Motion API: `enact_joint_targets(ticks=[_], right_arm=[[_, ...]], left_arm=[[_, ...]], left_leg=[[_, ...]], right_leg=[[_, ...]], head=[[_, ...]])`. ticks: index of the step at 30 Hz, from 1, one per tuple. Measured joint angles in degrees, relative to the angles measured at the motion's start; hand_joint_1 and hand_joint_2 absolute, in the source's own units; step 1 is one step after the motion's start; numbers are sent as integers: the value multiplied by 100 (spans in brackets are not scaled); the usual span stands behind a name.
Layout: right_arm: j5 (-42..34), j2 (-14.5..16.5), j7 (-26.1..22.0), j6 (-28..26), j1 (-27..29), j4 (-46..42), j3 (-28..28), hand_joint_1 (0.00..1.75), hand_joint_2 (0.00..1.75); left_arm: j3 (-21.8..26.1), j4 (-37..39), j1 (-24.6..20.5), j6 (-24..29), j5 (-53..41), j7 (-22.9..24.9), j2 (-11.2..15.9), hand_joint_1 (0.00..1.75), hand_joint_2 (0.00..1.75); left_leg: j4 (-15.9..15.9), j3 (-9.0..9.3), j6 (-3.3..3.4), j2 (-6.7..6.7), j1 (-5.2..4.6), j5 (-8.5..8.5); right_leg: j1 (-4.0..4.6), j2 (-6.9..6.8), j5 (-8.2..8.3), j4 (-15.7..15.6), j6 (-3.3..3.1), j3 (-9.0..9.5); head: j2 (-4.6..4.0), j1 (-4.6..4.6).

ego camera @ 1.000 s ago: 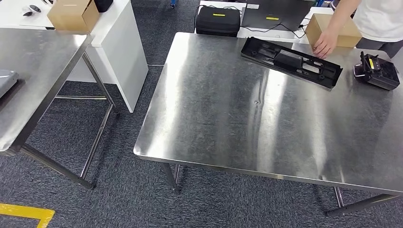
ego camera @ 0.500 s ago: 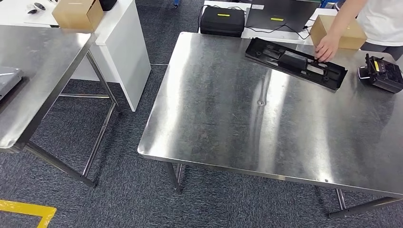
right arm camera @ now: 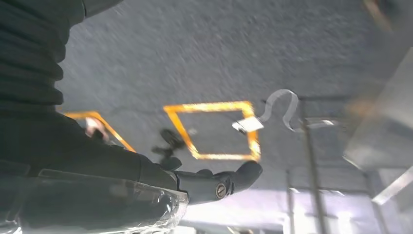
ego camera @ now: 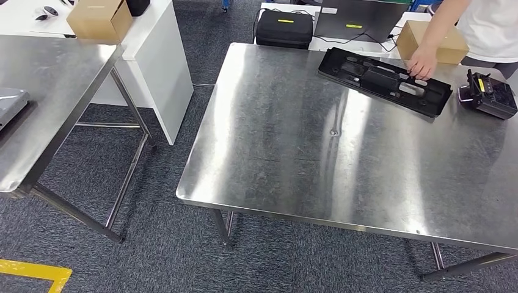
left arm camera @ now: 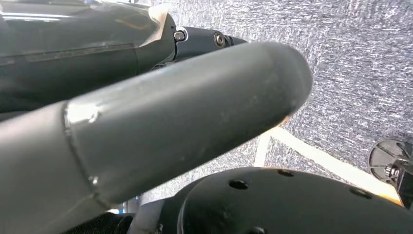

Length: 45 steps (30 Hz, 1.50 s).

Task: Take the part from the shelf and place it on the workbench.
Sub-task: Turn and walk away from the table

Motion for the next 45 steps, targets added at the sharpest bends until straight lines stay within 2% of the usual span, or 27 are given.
enact_joint_targets(ticks=[4,7,13,19,24,30,37,41,45], right_arm=[[565,795,129,180,38,-577,-772,0,175],[653,1189,373,181,86,-828,-1096,0,175],[543,1916,1157,71,170,-1079,-1328,0,175],[494,2479,1431,-508,113,-702,-1330,0,175],[569,2618,1446,-937,-34,32,-1330,0,175],[624,2527,1300,-1323,-178,1030,-1328,0,175],[453,2330,723,-1936,-391,2667,-1306,0,175],[542,2271,175,-2358,-533,3570,-1177,0,175],[550,2321,-509,-2522,-747,4207,-983,0,175]], left_arm=[[-148,4,9,-77,99,-60,8,0,0],[-239,5,12,-121,115,-63,10,0,0],[-441,5,25,-233,270,-90,24,0,0],[-684,52,23,-71,431,-96,34,0,0],[-876,58,26,-23,582,-92,40,0,0],[-1113,66,38,118,889,-111,42,0,0],[-1470,65,58,361,1234,-88,50,0,0],[-1800,65,69,733,1511,233,66,0,0],[-2162,65,68,1286,1707,557,74,0,0]], left_leg=[[0,0,-1,3,1,-1],[-1,-1,-4,11,2,-3],[-2,12,-22,32,4,-16],[-2,19,-23,50,4,-17],[-2,23,-23,57,3,-17],[-2,23,-23,60,3,-17],[-2,24,-24,62,2,-17],[-2,26,-24,63,3,-14],[-2,33,-24,64,4,-13]], right_leg=[[0,3,0,1,-2,2],[0,14,0,2,-2,16],[1,37,-13,2,-20,6],[1,51,-12,2,-23,10],[0,55,-12,2,-23,15],[1,58,-12,2,-23,17],[1,59,-11,3,-23,33],[1,59,-7,5,-23,69],[1,60,-7,6,-24,63]], head=[[0,-2],[0,-2],[0,0],[0,0],[0,-1],[0,-1],[0,-1],[0,-1],[0,-1]])
